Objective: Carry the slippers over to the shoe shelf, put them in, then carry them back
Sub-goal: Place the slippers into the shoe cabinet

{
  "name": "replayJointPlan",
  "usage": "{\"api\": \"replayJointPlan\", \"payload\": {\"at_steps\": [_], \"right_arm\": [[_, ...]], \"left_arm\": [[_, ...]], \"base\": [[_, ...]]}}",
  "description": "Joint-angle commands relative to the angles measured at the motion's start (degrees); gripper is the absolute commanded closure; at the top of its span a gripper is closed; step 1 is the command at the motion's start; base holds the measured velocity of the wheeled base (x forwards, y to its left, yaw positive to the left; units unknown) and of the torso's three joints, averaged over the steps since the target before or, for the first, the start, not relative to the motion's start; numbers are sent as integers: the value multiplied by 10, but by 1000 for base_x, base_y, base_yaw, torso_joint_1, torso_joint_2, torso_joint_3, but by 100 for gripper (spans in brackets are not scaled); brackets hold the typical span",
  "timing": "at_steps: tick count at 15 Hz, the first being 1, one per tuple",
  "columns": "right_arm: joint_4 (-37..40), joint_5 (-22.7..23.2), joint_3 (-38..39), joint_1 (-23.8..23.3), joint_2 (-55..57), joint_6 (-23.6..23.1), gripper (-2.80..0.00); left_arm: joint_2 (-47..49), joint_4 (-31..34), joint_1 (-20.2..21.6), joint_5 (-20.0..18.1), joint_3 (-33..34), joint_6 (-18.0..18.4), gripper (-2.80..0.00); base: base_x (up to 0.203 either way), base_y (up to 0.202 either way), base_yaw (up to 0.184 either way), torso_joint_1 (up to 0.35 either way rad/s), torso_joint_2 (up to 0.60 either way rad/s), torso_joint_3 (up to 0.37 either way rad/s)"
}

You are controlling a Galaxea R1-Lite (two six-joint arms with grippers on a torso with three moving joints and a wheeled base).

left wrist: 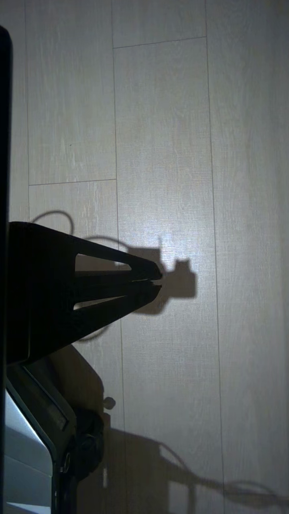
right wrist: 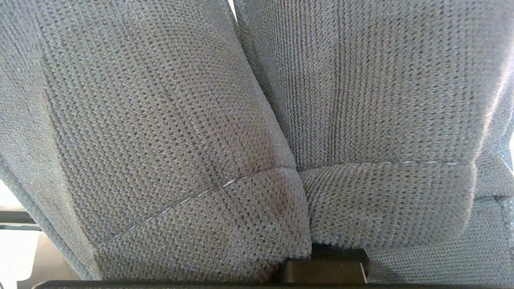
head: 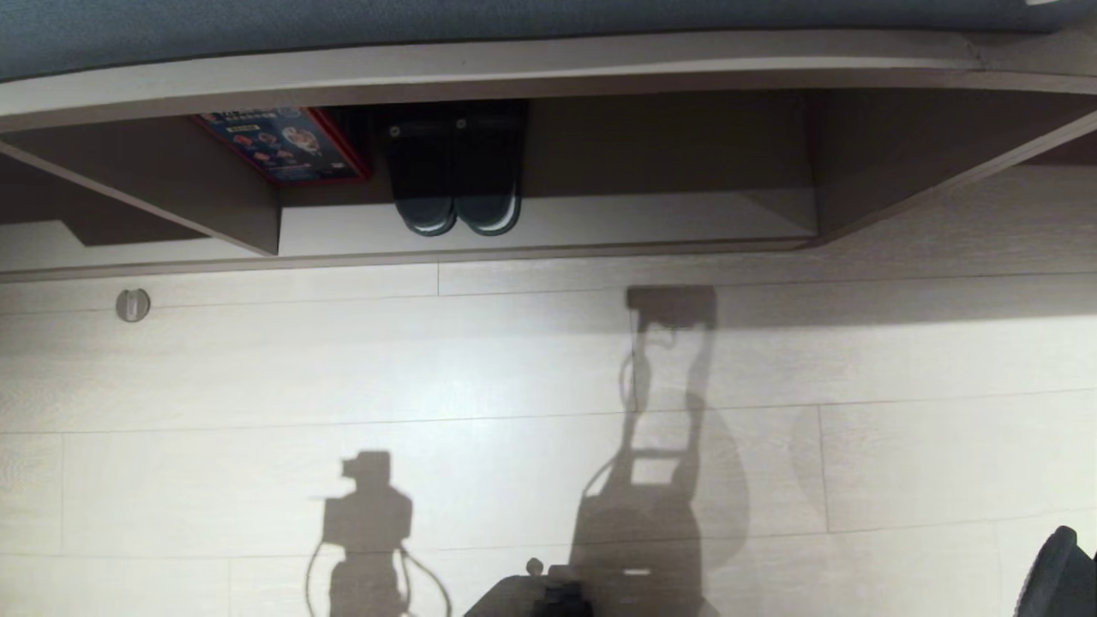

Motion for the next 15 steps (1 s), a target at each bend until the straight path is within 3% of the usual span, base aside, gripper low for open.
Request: {"api": "replayJointPlan", "payload": {"at_steps": [1,15], "right_arm": [[0,0,1,0,1,0,0],[0,0,0,0,1,-1,0]], "left_arm": [[0,0,1,0,0,0,0],[0,0,0,0,0,0,0]], "base": [[0,0,0,4,6,-203],[0,0,0,2,2,-196]]}}
